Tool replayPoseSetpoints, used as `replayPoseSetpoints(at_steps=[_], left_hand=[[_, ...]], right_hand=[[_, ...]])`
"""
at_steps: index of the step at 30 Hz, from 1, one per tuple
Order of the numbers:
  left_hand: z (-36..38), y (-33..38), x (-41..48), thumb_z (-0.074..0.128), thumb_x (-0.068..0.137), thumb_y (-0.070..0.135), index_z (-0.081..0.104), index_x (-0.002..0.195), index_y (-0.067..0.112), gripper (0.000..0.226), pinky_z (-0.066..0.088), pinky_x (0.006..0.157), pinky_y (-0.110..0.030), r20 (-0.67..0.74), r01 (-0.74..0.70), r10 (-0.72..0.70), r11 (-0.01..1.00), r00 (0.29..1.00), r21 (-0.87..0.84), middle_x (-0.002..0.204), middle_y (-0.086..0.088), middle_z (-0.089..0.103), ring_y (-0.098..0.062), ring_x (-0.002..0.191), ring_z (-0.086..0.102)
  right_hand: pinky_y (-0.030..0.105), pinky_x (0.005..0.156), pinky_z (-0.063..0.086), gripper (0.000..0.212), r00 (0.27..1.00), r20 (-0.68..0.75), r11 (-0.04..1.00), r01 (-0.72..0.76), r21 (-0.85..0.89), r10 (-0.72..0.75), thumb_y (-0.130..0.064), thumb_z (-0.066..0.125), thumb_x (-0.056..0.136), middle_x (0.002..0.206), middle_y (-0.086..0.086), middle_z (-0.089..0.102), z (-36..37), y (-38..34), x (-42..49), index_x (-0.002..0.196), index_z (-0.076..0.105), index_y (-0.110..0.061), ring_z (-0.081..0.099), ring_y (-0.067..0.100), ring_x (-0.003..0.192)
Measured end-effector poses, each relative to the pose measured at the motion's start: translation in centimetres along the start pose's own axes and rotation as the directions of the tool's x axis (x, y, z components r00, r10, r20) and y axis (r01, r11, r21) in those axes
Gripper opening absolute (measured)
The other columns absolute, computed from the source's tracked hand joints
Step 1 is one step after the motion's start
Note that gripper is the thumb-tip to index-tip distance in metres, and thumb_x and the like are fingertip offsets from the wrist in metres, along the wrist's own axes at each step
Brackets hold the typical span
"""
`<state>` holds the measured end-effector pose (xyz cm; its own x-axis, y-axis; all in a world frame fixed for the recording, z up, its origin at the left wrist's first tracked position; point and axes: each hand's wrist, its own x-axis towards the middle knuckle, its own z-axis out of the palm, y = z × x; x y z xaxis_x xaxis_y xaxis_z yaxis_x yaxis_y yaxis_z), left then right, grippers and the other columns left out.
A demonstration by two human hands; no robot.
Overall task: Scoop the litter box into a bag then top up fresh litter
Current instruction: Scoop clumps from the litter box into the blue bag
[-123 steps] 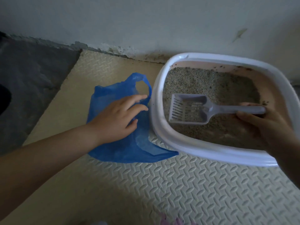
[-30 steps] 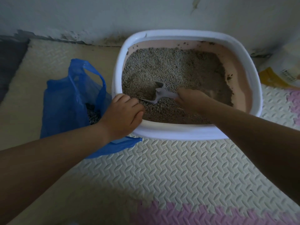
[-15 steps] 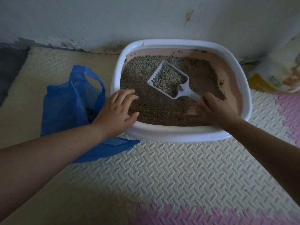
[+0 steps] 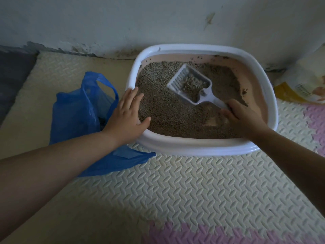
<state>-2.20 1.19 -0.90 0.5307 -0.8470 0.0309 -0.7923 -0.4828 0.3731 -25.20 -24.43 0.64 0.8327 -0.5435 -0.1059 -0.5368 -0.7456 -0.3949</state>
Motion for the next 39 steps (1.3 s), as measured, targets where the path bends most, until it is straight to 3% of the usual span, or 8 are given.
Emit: replayPoseSetpoints(at_steps=[5,11,21,26,30,36,39], left_hand=[[0.1,0.0,0.5,0.049,0.092,0.043,-0.003,0.153,0.014,0.085,-0.003,0.116,-0.032,0.044,0.079,-0.079,0.997,0.996,-0.018,0.160,-0.001,-0.015,-0.015,0.146,-0.014],[0.3,0.1,0.4,0.046,0.095,0.039,-0.008,0.152,0.015,0.082,-0.002,0.115,-0.032,0.056,0.093,-0.091,0.995,0.994,-0.043,0.159,-0.001,-0.019,-0.014,0.145,-0.017],[0.5,0.0,0.4,0.045,0.092,0.023,-0.008,0.152,0.016,0.080,-0.001,0.110,-0.024,0.069,0.086,-0.080,0.992,0.994,-0.090,0.159,0.001,-0.020,-0.012,0.145,-0.018],[0.8,0.1,0.4,0.045,0.090,0.015,-0.004,0.152,0.014,0.079,0.001,0.112,-0.023,0.035,0.089,-0.084,0.982,0.996,-0.168,0.159,0.001,-0.016,-0.011,0.145,-0.015],[1.3,-0.4,-0.2,0.039,0.086,0.021,0.009,0.153,0.013,0.074,0.009,0.119,-0.031,-0.033,0.060,-0.074,0.948,0.997,-0.313,0.161,0.003,-0.006,-0.009,0.147,-0.007],[1.6,-1.2,-0.5,0.032,0.085,0.034,0.010,0.152,0.010,0.075,0.006,0.119,-0.026,-0.059,0.000,-0.019,0.948,0.998,-0.318,0.160,0.001,-0.002,-0.011,0.147,-0.003],[1.6,-1.5,-0.5,0.032,0.086,0.033,0.010,0.152,0.010,0.074,0.007,0.119,-0.027,-0.059,-0.020,0.002,0.949,0.998,-0.315,0.161,0.000,-0.003,-0.012,0.148,-0.003]], right_hand=[[0.029,0.064,0.029,0.004,0.998,0.010,0.997,0.060,-0.056,-0.060,-0.027,0.046,0.097,0.079,-0.004,0.049,-0.8,0.1,0.2,0.095,0.045,-0.023,0.048,0.018,0.073],[0.029,0.061,0.024,0.005,0.994,0.016,0.990,0.113,-0.082,-0.112,-0.023,0.048,0.096,0.077,-0.006,0.046,-0.8,-0.5,0.6,0.098,0.049,-0.019,0.045,0.017,0.070],[0.028,0.063,0.025,0.018,0.994,0.014,0.994,0.107,-0.019,-0.107,-0.024,0.047,0.096,0.083,-0.002,0.052,-0.3,-1.3,0.7,0.108,0.054,-0.012,0.049,0.017,0.075],[0.030,0.063,0.039,0.031,0.994,0.033,0.993,0.106,-0.059,-0.104,-0.033,0.052,0.092,0.076,-0.006,0.059,-1.3,-0.3,1.2,0.123,0.053,-0.028,0.054,0.017,0.067],[0.030,0.062,0.048,0.033,0.978,0.122,0.967,0.187,-0.172,-0.167,-0.048,0.052,0.085,0.071,-0.014,0.058,-1.9,-1.3,2.3,0.116,0.061,-0.038,0.056,0.011,0.063],[0.025,0.054,0.035,0.027,0.939,0.237,0.872,0.324,-0.367,-0.249,-0.044,0.047,0.090,0.079,-0.010,0.067,-2.1,-4.7,4.0,0.112,0.063,-0.044,0.051,0.012,0.064],[0.024,0.053,0.032,0.025,0.930,0.239,0.861,0.352,-0.366,-0.278,-0.041,0.046,0.093,0.078,-0.008,0.065,-0.1,-6.2,4.6,0.110,0.064,-0.041,0.049,0.014,0.064]])
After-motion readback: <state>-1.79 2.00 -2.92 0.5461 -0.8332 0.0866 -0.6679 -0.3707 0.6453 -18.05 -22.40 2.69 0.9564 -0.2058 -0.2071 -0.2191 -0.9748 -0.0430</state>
